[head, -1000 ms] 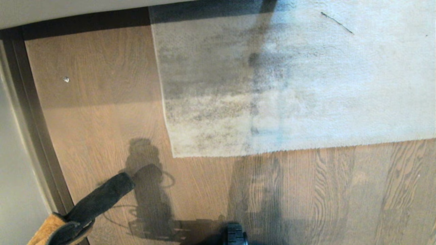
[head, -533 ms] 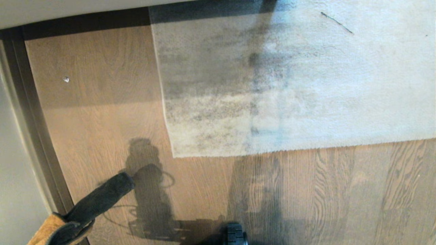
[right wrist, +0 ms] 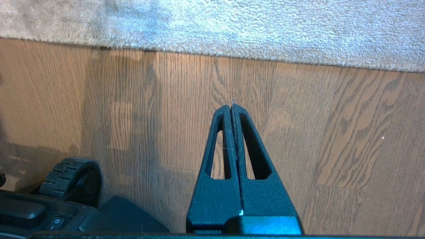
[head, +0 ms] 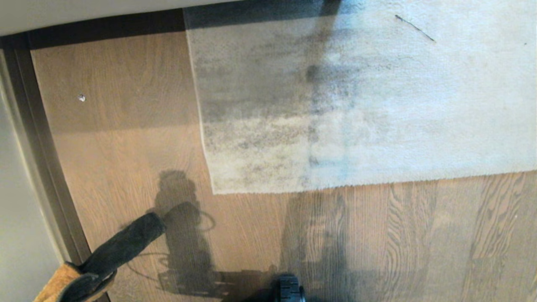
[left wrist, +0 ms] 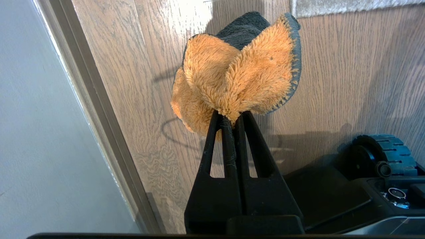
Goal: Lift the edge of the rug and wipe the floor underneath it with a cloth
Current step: Put down the rag
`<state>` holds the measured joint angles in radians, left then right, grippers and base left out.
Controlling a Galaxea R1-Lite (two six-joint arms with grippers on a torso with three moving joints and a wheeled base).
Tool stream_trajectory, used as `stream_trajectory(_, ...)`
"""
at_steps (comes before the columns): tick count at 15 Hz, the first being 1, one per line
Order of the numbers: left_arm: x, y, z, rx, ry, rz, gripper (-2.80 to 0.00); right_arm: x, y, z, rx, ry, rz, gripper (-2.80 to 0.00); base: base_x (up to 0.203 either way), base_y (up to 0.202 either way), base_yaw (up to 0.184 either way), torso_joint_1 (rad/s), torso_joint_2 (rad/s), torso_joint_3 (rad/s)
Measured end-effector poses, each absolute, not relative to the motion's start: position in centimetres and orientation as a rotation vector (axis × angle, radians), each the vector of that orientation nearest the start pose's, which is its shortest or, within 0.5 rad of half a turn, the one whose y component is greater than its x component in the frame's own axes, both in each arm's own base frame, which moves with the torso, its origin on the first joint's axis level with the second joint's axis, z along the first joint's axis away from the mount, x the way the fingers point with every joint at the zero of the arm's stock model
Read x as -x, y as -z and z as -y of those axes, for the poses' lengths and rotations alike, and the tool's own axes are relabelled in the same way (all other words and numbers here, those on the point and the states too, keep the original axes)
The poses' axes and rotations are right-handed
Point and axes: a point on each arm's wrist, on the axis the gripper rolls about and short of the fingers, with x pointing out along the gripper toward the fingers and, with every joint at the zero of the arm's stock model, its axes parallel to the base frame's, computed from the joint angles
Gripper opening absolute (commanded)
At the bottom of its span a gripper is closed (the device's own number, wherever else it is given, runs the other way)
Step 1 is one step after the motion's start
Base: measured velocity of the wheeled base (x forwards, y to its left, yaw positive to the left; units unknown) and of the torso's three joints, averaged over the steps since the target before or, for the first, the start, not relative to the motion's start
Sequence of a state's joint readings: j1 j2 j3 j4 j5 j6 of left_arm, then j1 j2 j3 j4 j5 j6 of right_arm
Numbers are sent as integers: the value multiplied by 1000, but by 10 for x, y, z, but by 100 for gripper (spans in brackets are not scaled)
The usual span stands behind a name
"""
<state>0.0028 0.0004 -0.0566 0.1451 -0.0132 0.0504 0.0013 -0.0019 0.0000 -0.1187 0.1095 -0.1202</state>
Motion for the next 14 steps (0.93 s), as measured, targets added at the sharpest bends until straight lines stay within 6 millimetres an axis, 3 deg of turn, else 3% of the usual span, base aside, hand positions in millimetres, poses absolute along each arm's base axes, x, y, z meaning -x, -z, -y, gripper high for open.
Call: stream_trajectory(14,28,-76,0,-49,13,-89,-280,24,-88,-2,127,-103,127,-280,0,0,0,0,0,0)
